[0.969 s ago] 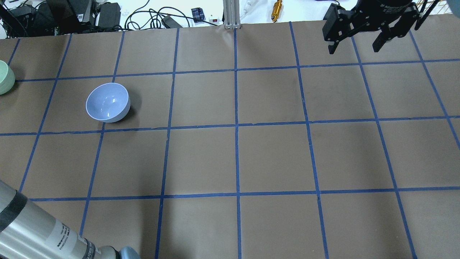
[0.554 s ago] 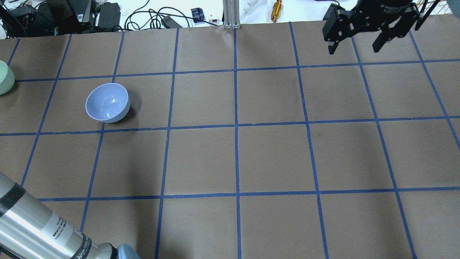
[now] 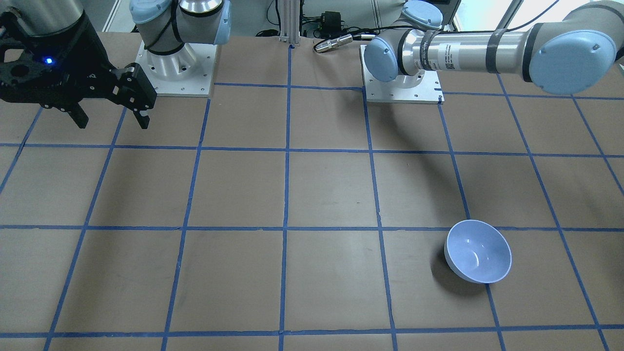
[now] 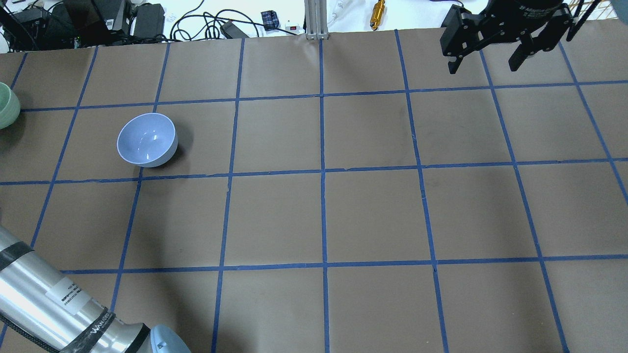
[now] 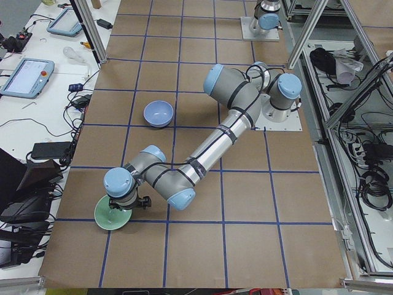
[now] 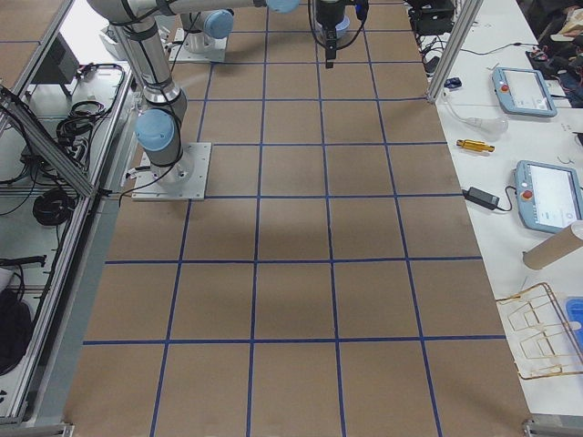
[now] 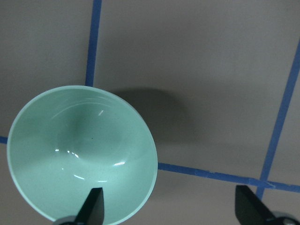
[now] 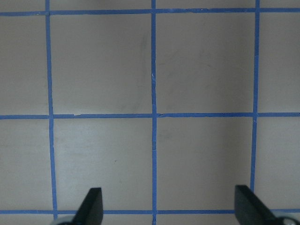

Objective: Stack green bowl on blue bowl
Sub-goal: 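Lower the left gripper onto the mint-green bowl rim and grasp it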

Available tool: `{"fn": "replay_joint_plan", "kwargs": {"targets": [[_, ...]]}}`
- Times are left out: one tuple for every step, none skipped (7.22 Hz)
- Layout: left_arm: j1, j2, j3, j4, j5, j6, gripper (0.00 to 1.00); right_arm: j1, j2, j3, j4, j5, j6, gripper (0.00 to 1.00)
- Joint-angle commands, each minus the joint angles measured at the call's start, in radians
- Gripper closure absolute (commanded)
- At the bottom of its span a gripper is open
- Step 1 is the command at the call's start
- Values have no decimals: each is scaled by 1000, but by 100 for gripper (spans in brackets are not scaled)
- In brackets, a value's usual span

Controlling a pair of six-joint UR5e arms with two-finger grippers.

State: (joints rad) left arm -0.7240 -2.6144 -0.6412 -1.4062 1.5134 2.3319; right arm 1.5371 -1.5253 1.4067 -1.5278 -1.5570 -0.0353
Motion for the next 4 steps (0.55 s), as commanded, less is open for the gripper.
{"fn": "replay_joint_plan", "kwargs": {"targets": [[5, -48, 20, 3, -15, 35, 5, 0, -1, 0, 0, 0, 0, 0], [6, -61, 21, 4, -13, 38, 5, 0, 1, 0, 0, 0, 0, 0], [8, -68, 25, 18, -12, 40, 6, 0, 1, 0, 0, 0, 0, 0], [9, -73, 31, 23, -10, 40, 22, 0, -1, 0, 0, 0, 0, 0]]}}
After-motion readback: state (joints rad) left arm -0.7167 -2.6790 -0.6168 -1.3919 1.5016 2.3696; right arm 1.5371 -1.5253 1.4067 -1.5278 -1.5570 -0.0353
